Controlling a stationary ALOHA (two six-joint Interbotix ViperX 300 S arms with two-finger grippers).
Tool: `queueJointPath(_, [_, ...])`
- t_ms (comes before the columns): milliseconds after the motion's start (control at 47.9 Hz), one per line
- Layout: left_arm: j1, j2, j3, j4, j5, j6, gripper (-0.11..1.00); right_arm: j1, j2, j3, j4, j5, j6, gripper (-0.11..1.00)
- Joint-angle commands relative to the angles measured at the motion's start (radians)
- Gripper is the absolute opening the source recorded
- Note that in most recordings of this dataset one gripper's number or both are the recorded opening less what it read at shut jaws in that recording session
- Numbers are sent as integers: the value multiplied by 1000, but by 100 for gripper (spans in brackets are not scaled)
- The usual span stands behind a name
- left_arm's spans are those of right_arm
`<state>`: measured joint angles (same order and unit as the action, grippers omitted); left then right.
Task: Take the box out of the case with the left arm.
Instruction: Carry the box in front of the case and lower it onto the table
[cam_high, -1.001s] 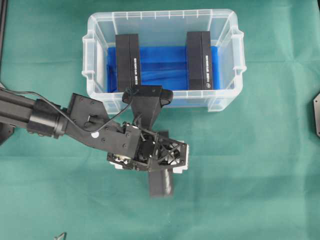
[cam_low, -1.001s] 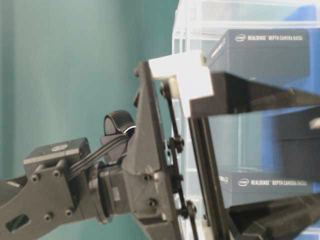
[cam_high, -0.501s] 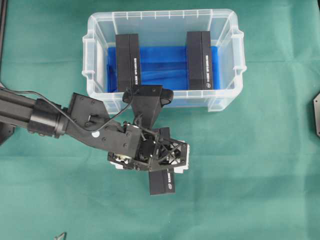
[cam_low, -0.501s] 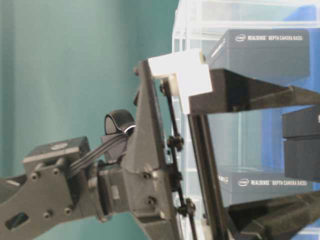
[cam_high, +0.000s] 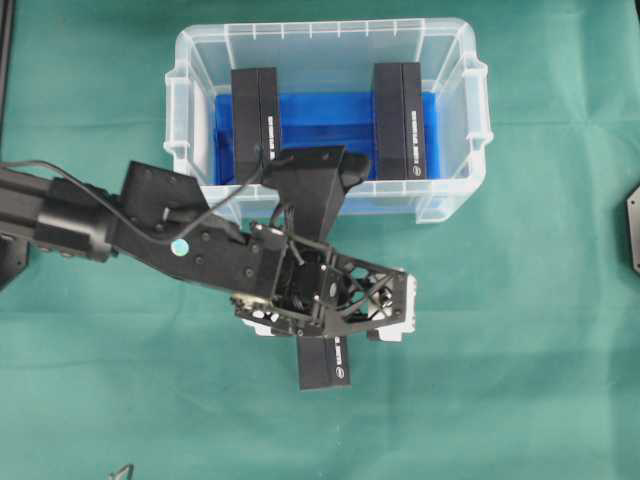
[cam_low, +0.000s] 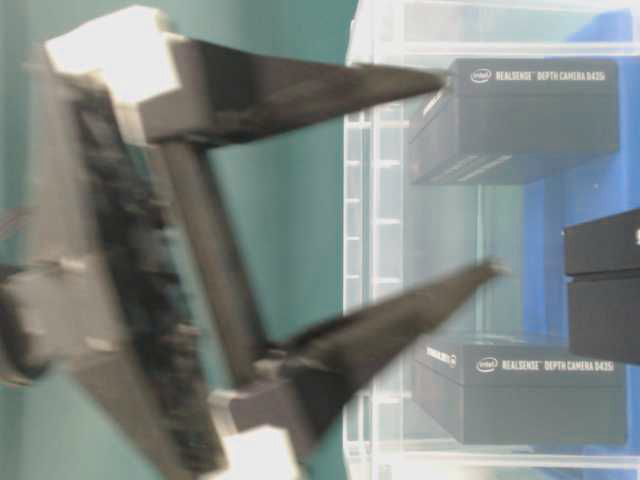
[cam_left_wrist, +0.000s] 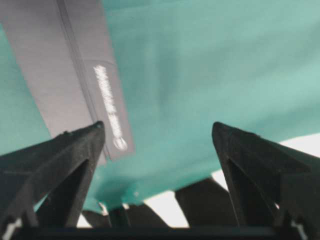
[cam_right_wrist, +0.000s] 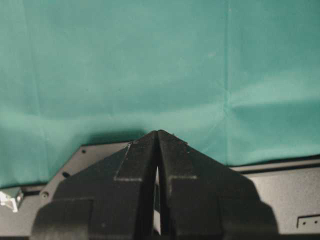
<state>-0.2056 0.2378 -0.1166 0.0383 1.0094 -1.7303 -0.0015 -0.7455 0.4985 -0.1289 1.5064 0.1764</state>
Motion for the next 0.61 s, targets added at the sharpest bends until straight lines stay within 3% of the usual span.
queueJointPath(0, [5,-48,-60,8,46,5,82,-2,-2,-11,0,-2,-2,0])
queueJointPath(146, [5,-54,-77,12,126,9,82,-2,-2,-11,0,-2,-3,0])
queueJointPath(376, [2,-75,-46,12,140,12,82,-2,-2,-11,0,-2,-2,0])
queueJointPath(584, [-20,-175,71,12,143,-3,81,-2,-2,-11,0,-2,0,0])
